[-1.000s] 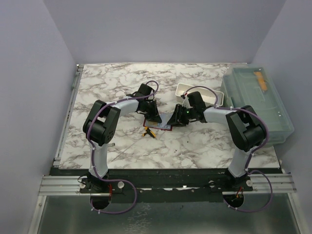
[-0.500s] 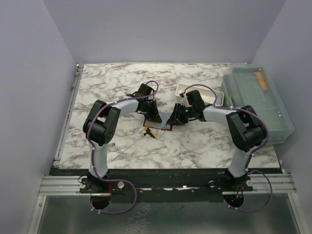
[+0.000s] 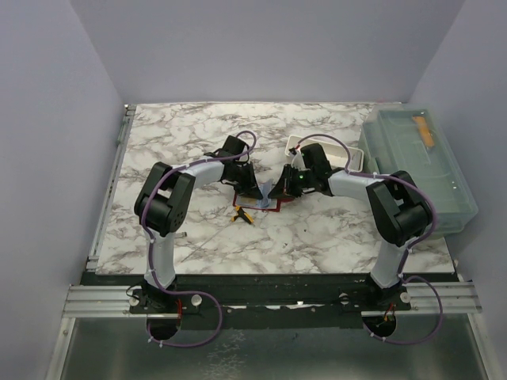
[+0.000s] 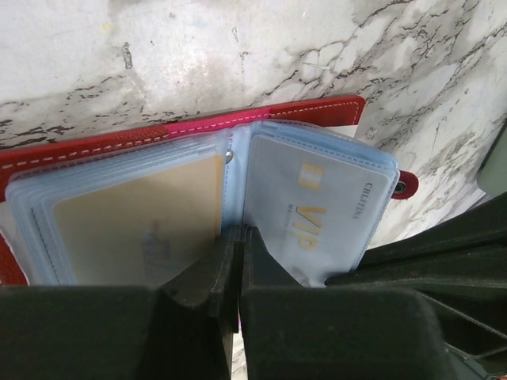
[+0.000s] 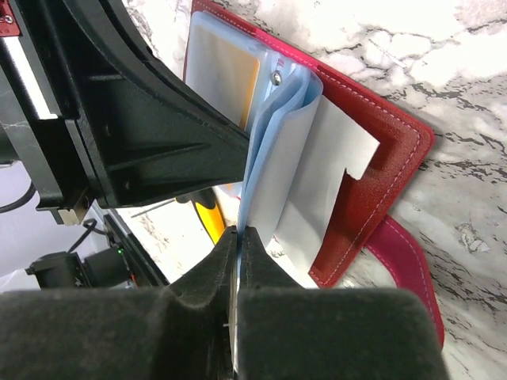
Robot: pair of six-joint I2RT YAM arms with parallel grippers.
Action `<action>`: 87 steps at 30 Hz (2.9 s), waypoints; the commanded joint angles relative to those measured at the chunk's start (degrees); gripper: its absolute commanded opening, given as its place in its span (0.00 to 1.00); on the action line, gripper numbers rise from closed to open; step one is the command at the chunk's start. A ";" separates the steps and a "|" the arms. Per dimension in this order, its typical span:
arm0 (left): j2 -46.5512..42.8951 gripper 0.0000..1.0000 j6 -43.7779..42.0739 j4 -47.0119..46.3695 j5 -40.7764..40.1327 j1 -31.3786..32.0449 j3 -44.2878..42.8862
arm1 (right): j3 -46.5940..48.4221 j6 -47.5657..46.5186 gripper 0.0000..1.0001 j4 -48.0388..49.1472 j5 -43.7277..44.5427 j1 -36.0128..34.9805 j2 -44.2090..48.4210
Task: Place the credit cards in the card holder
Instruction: Insert the credit card into the card holder.
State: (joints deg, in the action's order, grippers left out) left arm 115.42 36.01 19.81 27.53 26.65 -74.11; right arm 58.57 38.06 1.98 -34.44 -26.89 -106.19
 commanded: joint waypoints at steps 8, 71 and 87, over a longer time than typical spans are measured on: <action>-8.38 0.38 1.11 2.43 7.34 -5.16 4.36 | 1.96 -4.59 0.01 0.12 -0.17 -0.44 -1.61; -5.23 0.15 3.92 8.06 -6.38 -2.67 -3.96 | 6.45 -9.11 0.52 -10.78 6.47 -1.98 0.42; -13.00 0.07 1.44 6.71 -2.54 -5.71 2.74 | 6.43 -5.66 0.74 3.21 -9.07 -3.85 -3.57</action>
State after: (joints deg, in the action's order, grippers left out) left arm 105.12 38.94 27.07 22.76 21.43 -72.97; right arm 63.70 30.81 -1.69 -37.43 -30.04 -107.46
